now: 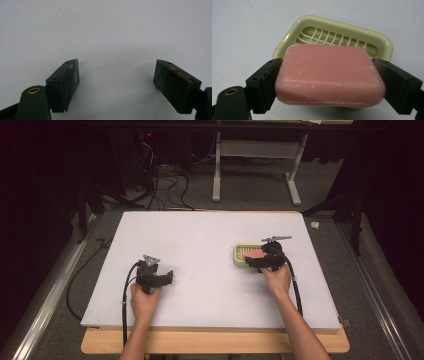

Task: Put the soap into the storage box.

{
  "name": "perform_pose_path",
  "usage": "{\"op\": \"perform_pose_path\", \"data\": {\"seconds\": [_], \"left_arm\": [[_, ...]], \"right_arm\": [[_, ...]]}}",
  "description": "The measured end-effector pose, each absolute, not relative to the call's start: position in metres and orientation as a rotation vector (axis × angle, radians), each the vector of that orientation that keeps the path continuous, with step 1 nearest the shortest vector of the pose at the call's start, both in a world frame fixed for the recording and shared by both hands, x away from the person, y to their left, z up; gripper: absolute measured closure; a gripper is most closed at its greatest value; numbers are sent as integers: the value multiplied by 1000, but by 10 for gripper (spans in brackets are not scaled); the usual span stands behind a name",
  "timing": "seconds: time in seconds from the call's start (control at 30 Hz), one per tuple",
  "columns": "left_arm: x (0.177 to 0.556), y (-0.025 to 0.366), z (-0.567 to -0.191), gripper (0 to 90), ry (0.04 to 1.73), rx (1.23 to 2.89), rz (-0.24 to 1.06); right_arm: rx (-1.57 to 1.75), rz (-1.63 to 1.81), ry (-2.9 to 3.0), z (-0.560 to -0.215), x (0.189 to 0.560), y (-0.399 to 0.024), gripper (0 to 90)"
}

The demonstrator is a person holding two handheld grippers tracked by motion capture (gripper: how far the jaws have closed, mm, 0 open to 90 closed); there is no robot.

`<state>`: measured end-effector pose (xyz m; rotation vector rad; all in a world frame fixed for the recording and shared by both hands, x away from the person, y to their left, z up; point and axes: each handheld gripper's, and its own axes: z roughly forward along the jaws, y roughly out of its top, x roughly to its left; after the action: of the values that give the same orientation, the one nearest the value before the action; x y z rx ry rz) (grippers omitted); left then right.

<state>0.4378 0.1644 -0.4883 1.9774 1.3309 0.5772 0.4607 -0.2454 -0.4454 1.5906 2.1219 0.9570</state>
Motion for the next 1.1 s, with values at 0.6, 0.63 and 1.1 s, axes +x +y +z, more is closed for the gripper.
{"op": "perform_pose_path", "data": {"seconds": [0.6,0.63,1.1], "left_arm": [[438,164,-488,213,1331,1977,577],[438,164,-488,213,1331,1977,577],[438,164,-488,214,1331,1977,577]], "right_arm": [[1561,999,2093,-439,458,-248,131],[1561,1001,2093,-439,458,-248,132],[1539,1038,2055,-432,452,-255,136]]}}
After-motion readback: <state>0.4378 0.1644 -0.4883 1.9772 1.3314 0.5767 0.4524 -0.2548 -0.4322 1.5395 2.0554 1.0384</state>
